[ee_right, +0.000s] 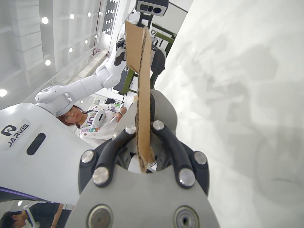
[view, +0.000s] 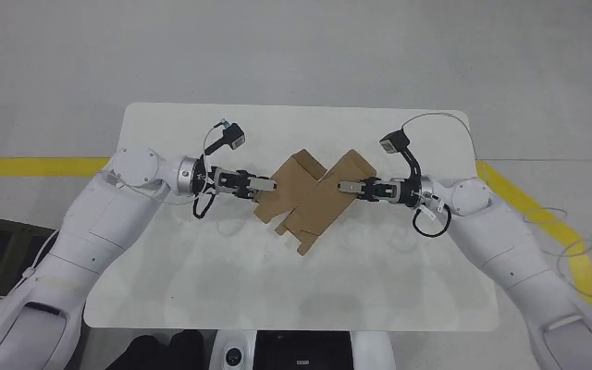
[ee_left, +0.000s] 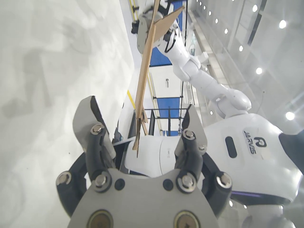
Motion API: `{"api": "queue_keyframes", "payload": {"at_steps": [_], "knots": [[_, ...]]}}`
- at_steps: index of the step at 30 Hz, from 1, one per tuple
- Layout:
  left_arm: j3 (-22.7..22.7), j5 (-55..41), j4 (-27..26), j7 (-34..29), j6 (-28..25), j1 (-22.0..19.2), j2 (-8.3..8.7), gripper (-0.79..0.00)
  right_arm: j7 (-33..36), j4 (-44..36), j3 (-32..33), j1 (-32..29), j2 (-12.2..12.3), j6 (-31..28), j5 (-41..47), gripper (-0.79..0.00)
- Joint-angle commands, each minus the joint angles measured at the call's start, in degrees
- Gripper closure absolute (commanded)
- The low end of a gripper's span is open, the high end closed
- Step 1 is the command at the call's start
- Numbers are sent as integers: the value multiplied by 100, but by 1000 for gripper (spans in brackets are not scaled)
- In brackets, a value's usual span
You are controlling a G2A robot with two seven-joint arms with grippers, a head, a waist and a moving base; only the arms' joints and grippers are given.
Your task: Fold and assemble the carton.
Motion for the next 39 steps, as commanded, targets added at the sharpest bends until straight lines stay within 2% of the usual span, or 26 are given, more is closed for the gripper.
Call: {"api": "queue_keyframes", "payload": {"at_steps": [1, 4, 8, 14, 20, 29, 39], "knots": [[-64, 186, -136, 375, 77, 126, 17, -785, -229, 51, 0, 14, -46, -27, -104, 0], [-138, 477, -292, 766, 200, 314, 42, -785, -544, 102, 13, 36, -103, -46, -334, 0], [-274, 317, -511, 1110, 499, 568, 56, -785, -922, 150, 40, 44, -164, 24, -638, 0], [-548, 44, -640, 1161, 816, 776, 91, -785, -1433, 150, 144, 2, -206, 224, -1125, 0], [-813, -296, -705, 984, 1082, 892, 116, -785, -1579, 73, 271, -98, -209, 350, -1429, 0], [-1094, -668, -899, 907, 1240, 853, 89, -785, -1626, -48, 411, -214, -235, 458, -1671, 0], [-922, -366, -812, 1397, 1157, 823, -45, -785, -1550, -163, 544, -265, -284, 482, -1706, 0]]}}
